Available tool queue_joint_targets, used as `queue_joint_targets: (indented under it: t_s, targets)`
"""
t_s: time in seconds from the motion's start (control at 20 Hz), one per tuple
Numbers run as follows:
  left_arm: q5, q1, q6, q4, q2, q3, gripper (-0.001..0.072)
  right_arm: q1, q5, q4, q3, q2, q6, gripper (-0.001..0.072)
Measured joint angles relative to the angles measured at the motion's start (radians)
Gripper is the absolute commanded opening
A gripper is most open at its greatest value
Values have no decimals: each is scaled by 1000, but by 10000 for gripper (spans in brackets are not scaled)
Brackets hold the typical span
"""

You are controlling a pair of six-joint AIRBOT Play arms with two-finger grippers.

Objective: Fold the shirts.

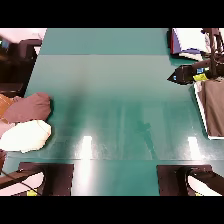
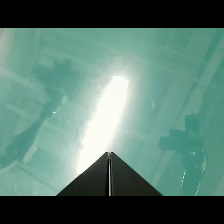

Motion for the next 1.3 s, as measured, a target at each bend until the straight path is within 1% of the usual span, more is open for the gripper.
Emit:
queue_joint_targets:
  t_s: [0.15,0.35,0.5,0.55,0.6,0.65,0.7,0.8,0.95,1.1,1.2,1.3]
  targets:
    - [44,80,-10,60,55,-230,665,0,1,0,0,0,0,18]
    - [248,157,-17,98,76,-537,665,0,1,0,0,0,0,17]
    - [394,179,-21,113,67,-698,663,0,0,0,0,0,0,17]
    - [423,182,-24,117,61,-727,509,0,-3,0,0,0,0,17]
    - [449,186,-29,118,56,-750,230,0,-9,0,0,0,0,17]
    - [465,187,-32,122,53,-764,144,0,-16,0,0,0,0,17]
    - [476,189,-34,124,52,-776,112,0,-23,0,0,0,0,17]
    - [489,191,-40,124,53,-783,20,0,-32,0,0,0,0,18]
    - [476,192,-51,124,76,-737,19,0,-40,0,0,0,0,17]
    - [438,191,-55,93,146,-606,19,0,-42,0,24,0,0,17]
    - [393,181,-25,26,201,-485,18,0,-44,0,71,0,0,17]
    - [336,132,3,-25,241,-353,17,-1,-50,-1,132,0,0,17]
